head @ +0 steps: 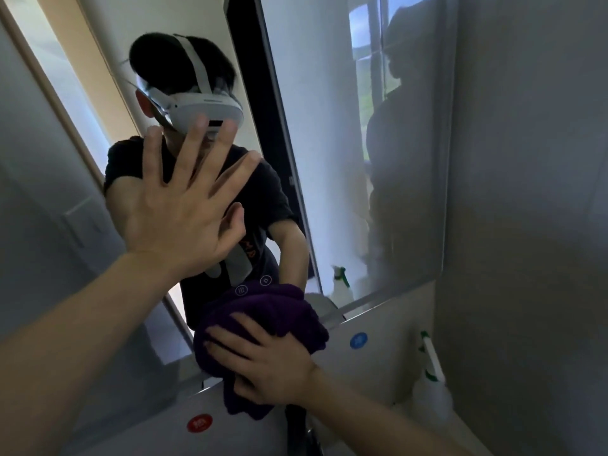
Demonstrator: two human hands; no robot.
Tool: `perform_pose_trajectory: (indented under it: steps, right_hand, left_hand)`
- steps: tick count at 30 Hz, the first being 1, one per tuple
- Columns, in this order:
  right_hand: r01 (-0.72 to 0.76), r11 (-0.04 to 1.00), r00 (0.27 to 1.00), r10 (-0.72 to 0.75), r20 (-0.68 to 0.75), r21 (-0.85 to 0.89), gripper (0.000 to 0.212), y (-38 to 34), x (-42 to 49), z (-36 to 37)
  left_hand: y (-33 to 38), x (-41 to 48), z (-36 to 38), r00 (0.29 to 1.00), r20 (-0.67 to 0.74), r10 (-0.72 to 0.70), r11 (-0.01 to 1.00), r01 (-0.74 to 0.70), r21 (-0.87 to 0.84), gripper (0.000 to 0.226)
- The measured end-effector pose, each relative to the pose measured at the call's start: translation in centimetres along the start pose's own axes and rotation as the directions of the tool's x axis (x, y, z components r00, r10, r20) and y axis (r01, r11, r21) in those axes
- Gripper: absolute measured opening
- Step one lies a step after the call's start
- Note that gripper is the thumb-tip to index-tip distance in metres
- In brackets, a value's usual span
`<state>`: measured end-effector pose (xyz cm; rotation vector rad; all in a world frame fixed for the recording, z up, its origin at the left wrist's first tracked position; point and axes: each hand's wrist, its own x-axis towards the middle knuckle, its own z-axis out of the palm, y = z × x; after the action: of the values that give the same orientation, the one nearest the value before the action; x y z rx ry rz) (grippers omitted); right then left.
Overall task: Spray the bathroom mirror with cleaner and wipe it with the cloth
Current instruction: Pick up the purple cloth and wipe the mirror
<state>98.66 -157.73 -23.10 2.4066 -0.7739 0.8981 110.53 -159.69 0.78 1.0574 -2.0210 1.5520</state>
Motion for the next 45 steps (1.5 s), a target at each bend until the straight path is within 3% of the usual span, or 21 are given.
perform_pose_trajectory:
  steps: [3, 5, 9, 12, 14, 17, 21, 25, 29, 31, 33, 38, 42, 45]
  right_hand:
    - [0.132, 0.990, 0.991, -0.132, 0.006, -0.053, 0.068, 3.6, -0.9, -1.4]
    - [0.113, 0.985, 0.992, -0.119, -0.038, -0.127, 0.064, 7.0, -2.1, -2.8]
    - [-0.144, 0.957, 0.950, 0.063, -0.305, -0.250, 0.068, 14.0, -5.5, -6.5]
    - [-0.371, 0.898, 0.882, 0.261, -0.393, -0.236, 0.073, 17.8, -8.5, -8.1]
    - [-0.526, 0.836, 0.794, 0.418, -0.441, -0.154, 0.076, 19.3, -10.7, -8.0]
    - [-0.717, 0.694, 0.595, 0.653, -0.470, 0.057, 0.078, 19.9, -13.0, -7.8]
    - [-0.774, 0.603, 0.468, 0.750, -0.468, 0.192, 0.080, 18.5, -11.4, -8.3]
    - [-0.822, 0.472, 0.271, 0.816, -0.510, 0.320, 0.084, 18.4, -5.3, -11.3]
    - [-0.826, 0.465, 0.238, 0.800, -0.550, 0.319, 0.082, 20.7, 1.8, -17.2]
    - [-0.824, 0.477, 0.246, 0.787, -0.565, 0.307, 0.080, 21.6, 5.3, -20.4]
    - [-0.808, 0.526, 0.297, 0.753, -0.587, 0.266, 0.079, 21.6, 8.7, -22.8]
    - [-0.646, 0.763, 0.629, 0.503, -0.594, -0.038, 0.079, 18.8, 13.8, -23.9]
    - [-0.323, 0.887, 0.898, 0.176, -0.403, -0.332, 0.080, 16.6, 12.3, -22.2]
    - [0.054, 0.860, 0.985, -0.128, -0.112, -0.507, 0.078, 18.5, 10.9, -23.2]
  left_hand:
    - [-0.1, 0.0, 0.2, 1.000, -0.026, -0.002, 1.000, 0.001, -0.019, 0.068]
    - [-0.1, 0.0, 0.3, 0.999, -0.051, -0.005, 1.000, 0.004, -0.017, 0.068]
    - [0.0, 0.0, 0.5, 0.996, -0.089, 0.002, 1.000, -0.003, -0.011, 0.068]
    - [0.0, -0.1, 0.5, 0.995, -0.097, 0.006, 1.000, -0.006, -0.002, 0.067]
    - [0.0, -0.1, 0.5, 0.996, -0.094, 0.007, 1.000, -0.006, 0.011, 0.067]
    - [-0.1, -0.1, 0.4, 0.996, -0.090, 0.007, 1.000, -0.004, 0.031, 0.067]
    - [0.0, -0.2, 0.4, 0.997, -0.075, 0.004, 0.999, -0.001, 0.039, 0.069]
    - [0.1, -0.1, 0.3, 0.997, -0.074, 0.003, 1.000, 0.000, 0.031, 0.069]
    - [0.1, 0.0, 0.2, 0.996, -0.086, -0.006, 0.999, 0.010, 0.048, 0.068]
    - [0.2, 0.0, 0.1, 0.996, -0.085, -0.003, 0.999, 0.006, 0.036, 0.069]
    - [0.2, 0.1, 0.1, 0.996, -0.092, -0.002, 1.000, 0.005, 0.030, 0.069]
    - [0.1, 0.0, 0.4, 0.993, -0.120, -0.001, 1.000, 0.003, 0.017, 0.069]
    - [0.1, -0.2, 0.4, 0.993, -0.119, -0.004, 1.000, 0.005, 0.008, 0.068]
    - [0.0, -0.3, 0.3, 0.994, -0.106, 0.003, 1.000, -0.002, 0.006, 0.067]
